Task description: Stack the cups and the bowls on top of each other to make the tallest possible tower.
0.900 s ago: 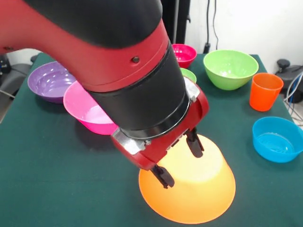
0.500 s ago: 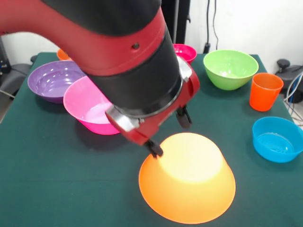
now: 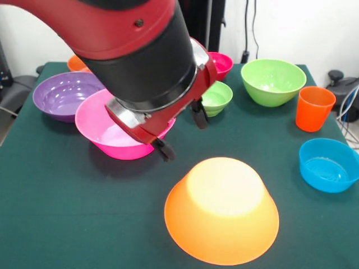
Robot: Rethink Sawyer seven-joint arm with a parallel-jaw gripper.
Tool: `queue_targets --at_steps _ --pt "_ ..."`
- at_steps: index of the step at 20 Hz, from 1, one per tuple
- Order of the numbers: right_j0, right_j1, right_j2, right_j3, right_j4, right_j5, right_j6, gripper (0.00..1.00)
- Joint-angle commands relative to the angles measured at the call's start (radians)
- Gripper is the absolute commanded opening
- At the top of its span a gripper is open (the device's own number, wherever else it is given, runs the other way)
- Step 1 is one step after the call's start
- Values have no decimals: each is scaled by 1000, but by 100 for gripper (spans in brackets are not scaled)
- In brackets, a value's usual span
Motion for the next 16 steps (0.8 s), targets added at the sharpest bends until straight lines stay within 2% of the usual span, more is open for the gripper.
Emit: queue_targets --at_steps 1,4,9,16 --pt "-11 -43 -224 76 29 -33 151 100" --pt "-33 -63 -281 131 68 -88 148 100" --pt "-94 -113 -377 277 147 -189 135 100" --pt "-110 -157 -467 358 214 -246 126 100"
